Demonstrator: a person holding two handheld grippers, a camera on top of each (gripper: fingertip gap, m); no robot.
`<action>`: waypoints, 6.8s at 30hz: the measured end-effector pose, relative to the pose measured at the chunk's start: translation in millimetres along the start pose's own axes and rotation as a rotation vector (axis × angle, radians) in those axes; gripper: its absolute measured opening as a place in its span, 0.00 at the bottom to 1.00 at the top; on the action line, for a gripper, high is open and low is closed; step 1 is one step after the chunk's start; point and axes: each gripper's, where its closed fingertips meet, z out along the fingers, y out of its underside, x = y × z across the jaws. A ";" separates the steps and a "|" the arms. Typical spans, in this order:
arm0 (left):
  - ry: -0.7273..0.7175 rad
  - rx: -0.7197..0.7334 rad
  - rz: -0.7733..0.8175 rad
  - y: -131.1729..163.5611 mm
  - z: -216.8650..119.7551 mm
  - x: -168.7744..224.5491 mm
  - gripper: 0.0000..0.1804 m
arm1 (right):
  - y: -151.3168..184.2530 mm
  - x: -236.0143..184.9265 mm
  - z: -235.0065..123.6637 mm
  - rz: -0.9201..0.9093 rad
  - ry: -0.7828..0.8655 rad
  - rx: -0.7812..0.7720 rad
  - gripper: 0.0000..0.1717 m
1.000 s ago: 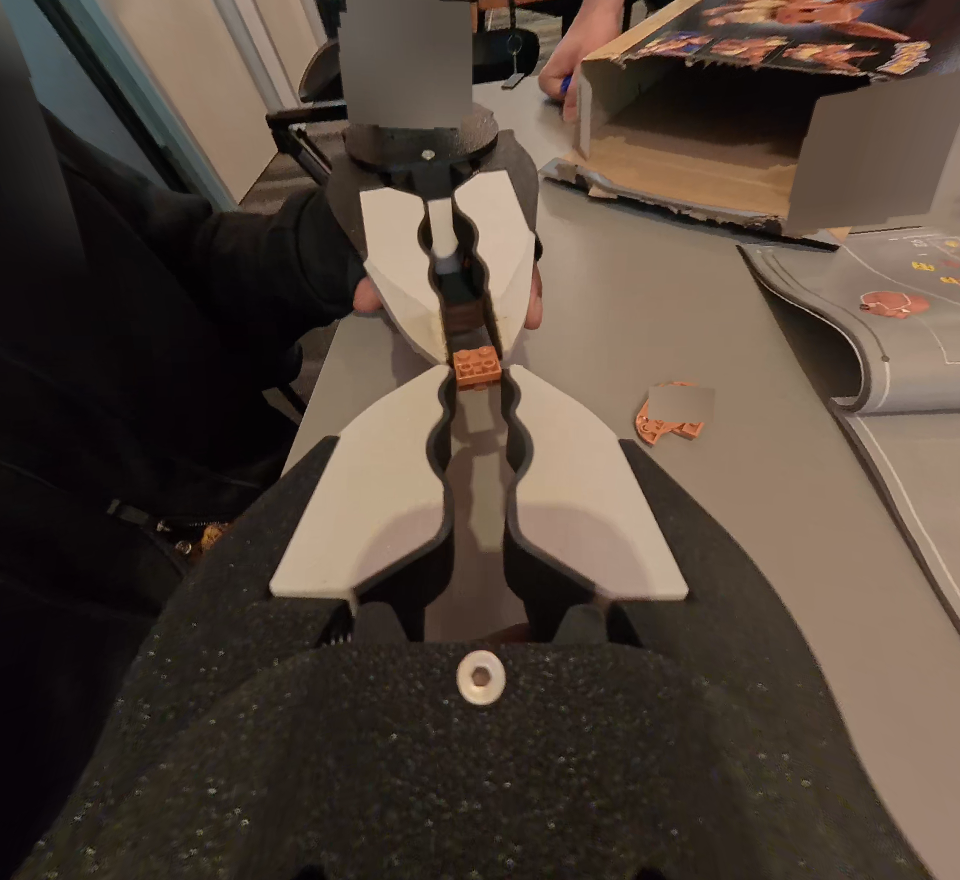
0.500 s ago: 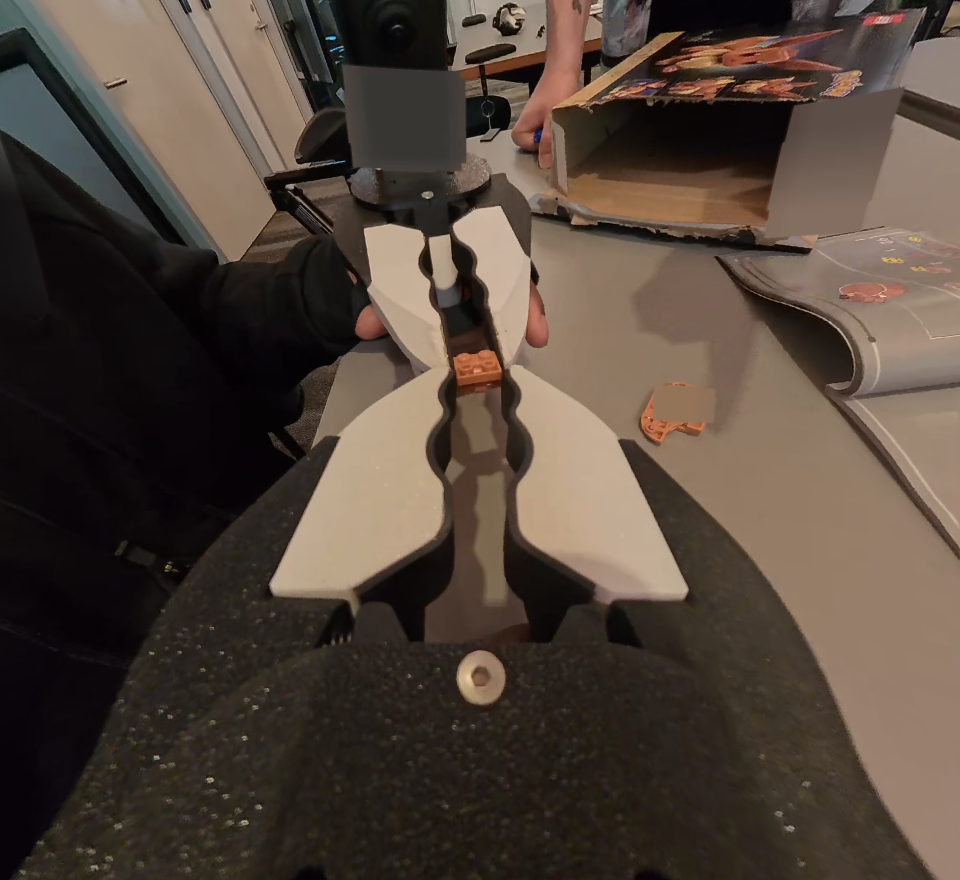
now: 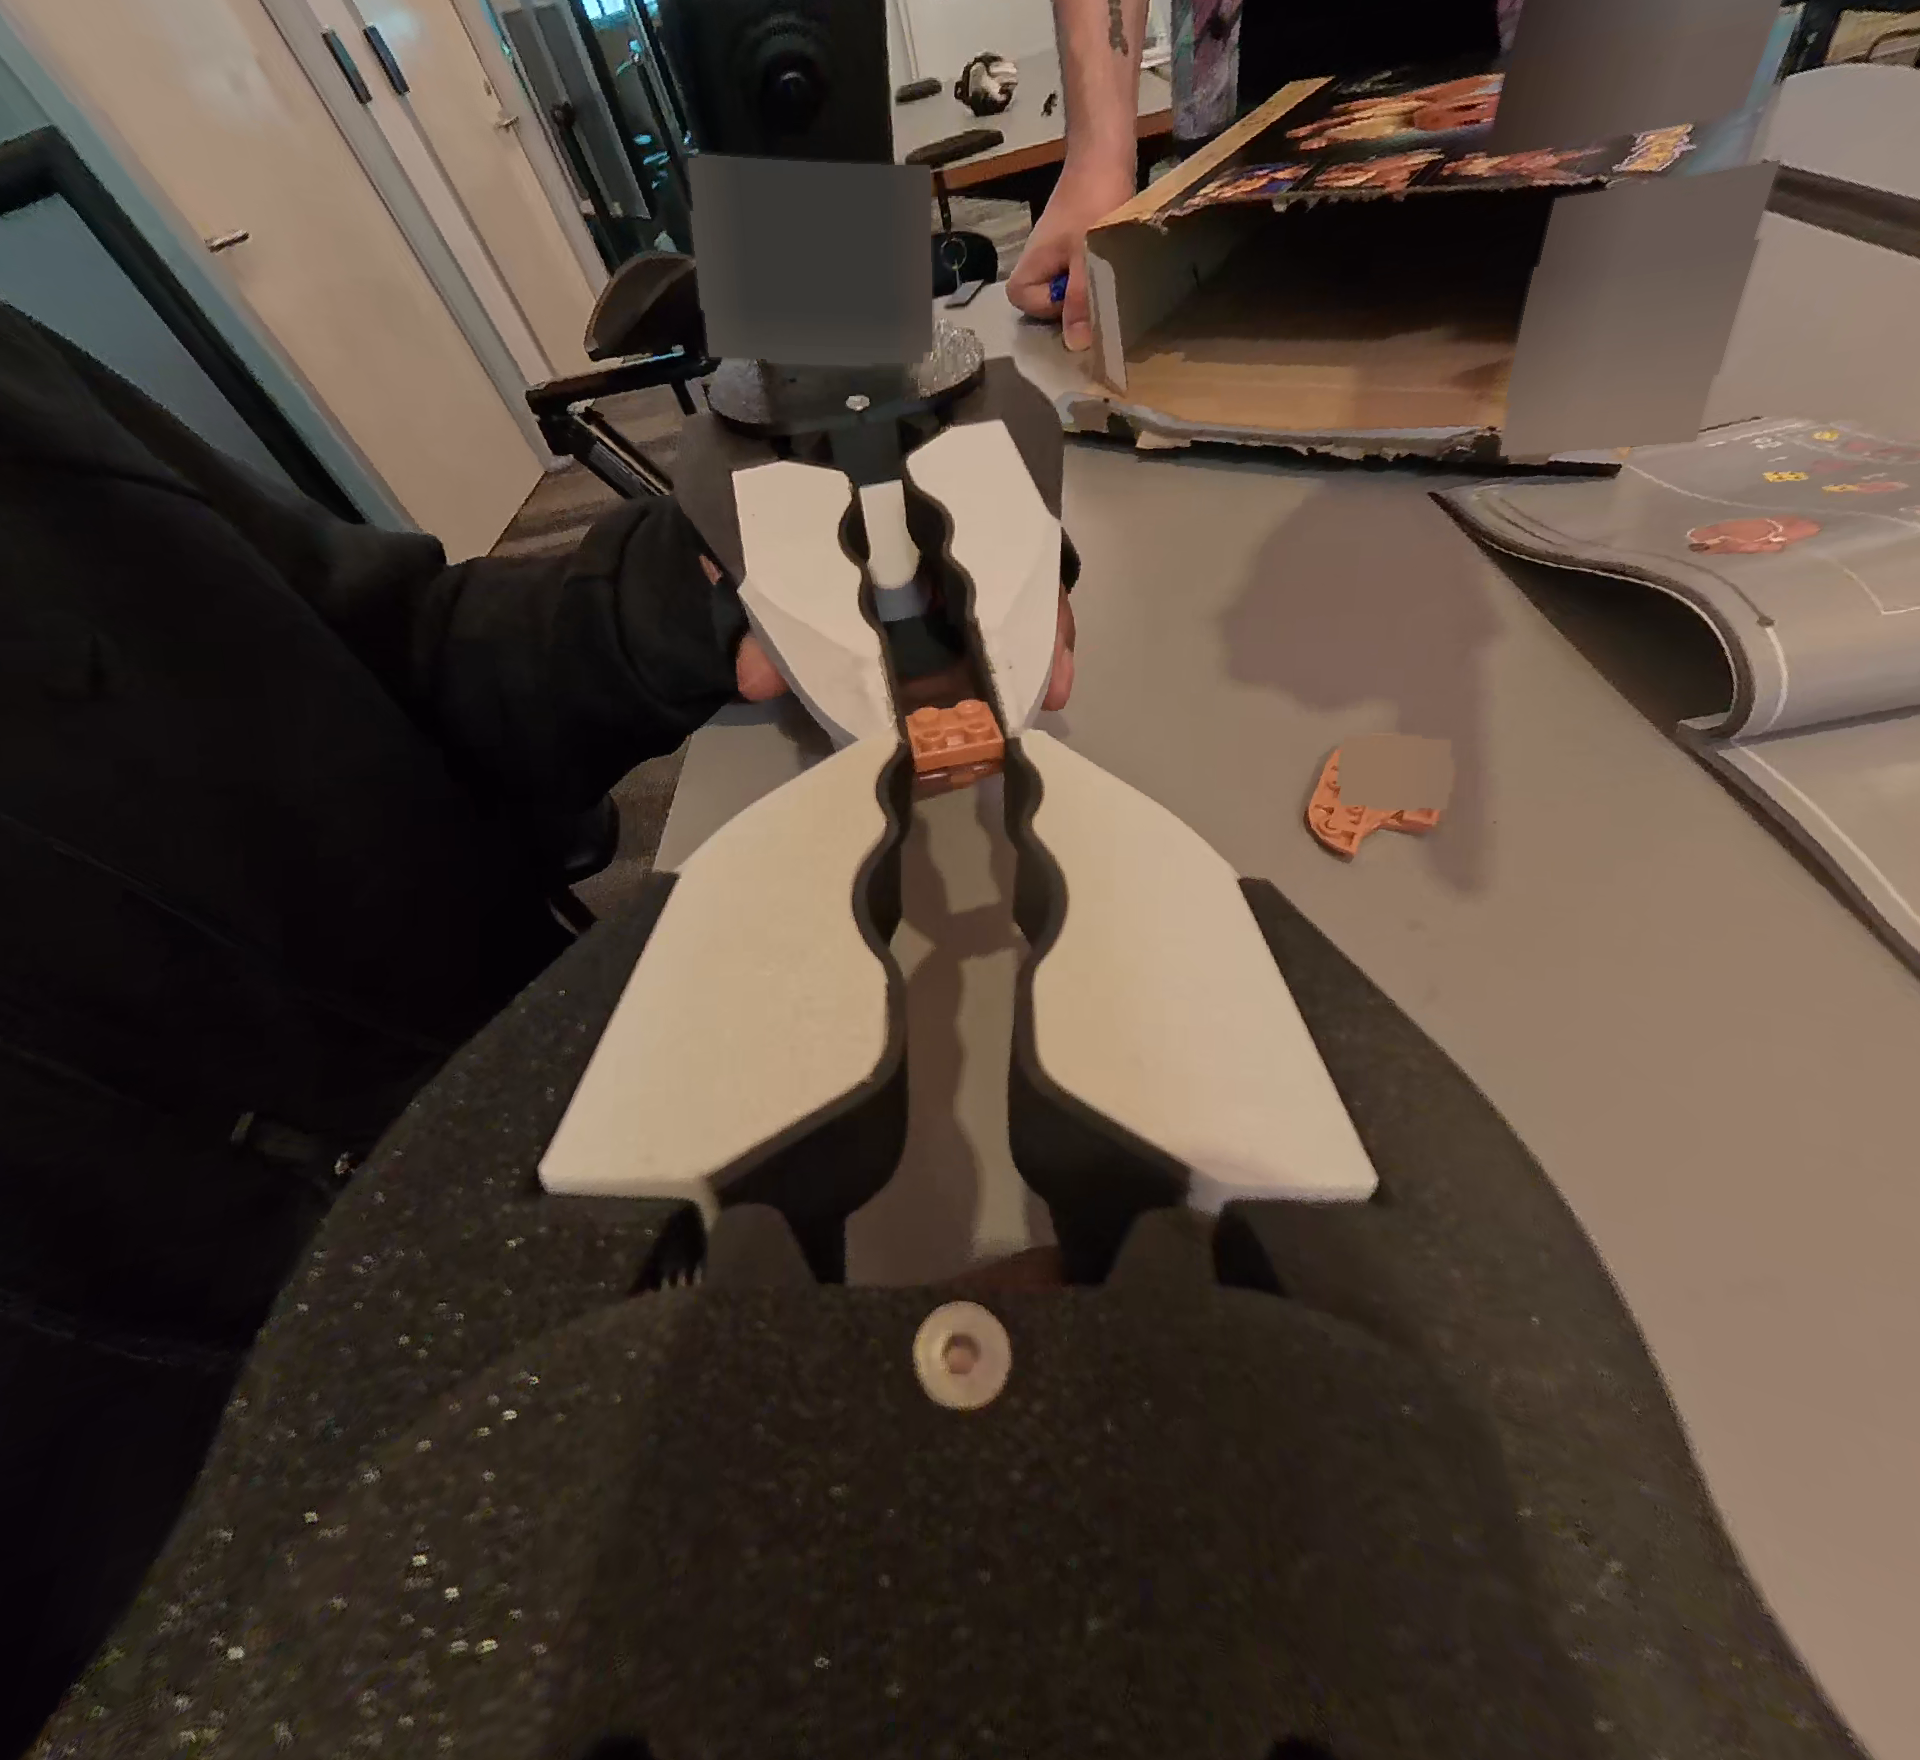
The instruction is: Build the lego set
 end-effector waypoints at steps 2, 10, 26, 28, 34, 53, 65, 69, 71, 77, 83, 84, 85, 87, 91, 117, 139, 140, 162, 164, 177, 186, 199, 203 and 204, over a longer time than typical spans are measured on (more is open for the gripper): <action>0.000 -0.005 0.006 0.4 1.2 0.8 0.09 | 1.0 -0.3 -1.2 0.009 0.015 0.016 0.10; -0.005 -0.008 0.047 0.4 8.6 8.6 0.09 | -3.8 -3.2 -5.8 0.010 0.085 0.080 0.12; -0.067 0.029 0.055 -5.2 7.4 -4.8 0.09 | -11.5 13.4 -18.9 0.025 0.143 0.158 0.13; -0.071 0.024 0.061 -4.7 7.9 -4.9 0.09 | -12.9 11.9 -19.7 0.026 0.143 0.163 0.13; -0.081 0.035 0.063 -6.0 6.7 -5.8 0.09 | -24.6 6.1 -32.3 0.031 0.162 0.222 0.13; -0.094 0.031 0.072 -5.1 6.2 -6.0 0.09 | 55.0 77.3 -186.2 0.209 0.999 0.018 0.00; -0.094 0.023 0.065 -4.0 7.0 -6.7 0.09 | 56.6 116.3 -193.7 0.227 1.041 -0.060 0.00; -0.095 0.019 0.070 -3.5 7.3 -6.3 0.09 | 56.2 120.3 -190.9 0.226 1.044 -0.062 0.00; -0.096 0.021 0.070 -3.8 7.1 -6.3 0.09 | 57.4 114.8 -185.3 0.226 1.028 -0.055 0.00; -0.092 0.008 0.065 -2.2 8.4 -6.6 0.09 | 67.6 123.3 -191.0 0.247 1.072 -0.101 0.00; -0.092 0.010 0.066 -2.5 8.0 -6.4 0.09 | 64.5 134.9 -192.8 0.240 1.091 -0.127 0.00; -0.093 0.008 0.068 -2.3 8.2 -6.2 0.09 | 64.1 135.5 -192.5 0.236 1.093 -0.128 0.00; -0.093 0.007 0.070 -2.2 8.2 -6.0 0.09 | 63.1 135.1 -192.2 0.231 1.097 -0.122 0.00; -0.094 0.007 0.069 -2.3 8.1 -6.3 0.09 | 57.7 129.6 -189.2 0.211 1.088 -0.098 0.00; -0.091 -0.002 0.058 -1.4 9.0 -7.1 0.09 | 29.4 103.7 -158.2 0.139 0.951 -0.024 0.00; -0.135 -0.093 -0.017 -2.7 13.7 -58.7 0.09 | -8.8 76.6 -44.1 0.114 0.446 0.176 0.00; -0.199 -0.068 0.098 1.5 15.0 -63.5 0.09 | -17.1 71.0 -41.4 0.029 0.448 0.209 0.00; -0.198 -0.066 0.102 1.2 14.8 -62.8 0.09 | -17.2 71.6 -41.5 0.029 0.448 0.214 0.00; -0.096 -0.067 0.100 -9.7 26.4 -82.7 0.09 | -10.8 79.3 -43.7 0.086 0.419 0.236 0.00; -0.102 -0.089 0.086 -4.1 24.5 -85.2 0.09 | -11.0 78.6 -44.2 0.078 0.416 0.236 0.00; -0.047 -0.042 -0.027 -5.8 20.3 -90.2 0.09 | -12.3 87.9 -53.1 0.157 0.397 0.298 0.00; -0.086 -0.060 0.055 -4.5 17.4 -83.6 0.09 | -23.9 69.1 -53.5 -0.029 0.440 0.286 0.00; -0.081 -0.052 0.068 -3.8 18.0 -75.0 0.09 | -19.1 82.8 -59.5 -0.016 0.493 0.276 0.00; -0.057 -0.049 0.072 -4.2 21.3 -73.1 0.09 | -22.6 80.8 -62.5 -0.005 0.487 0.292 0.00; -0.058 -0.049 0.072 -4.4 22.0 -73.6 0.09 | -23.2 80.3 -62.9 -0.004 0.487 0.296 0.00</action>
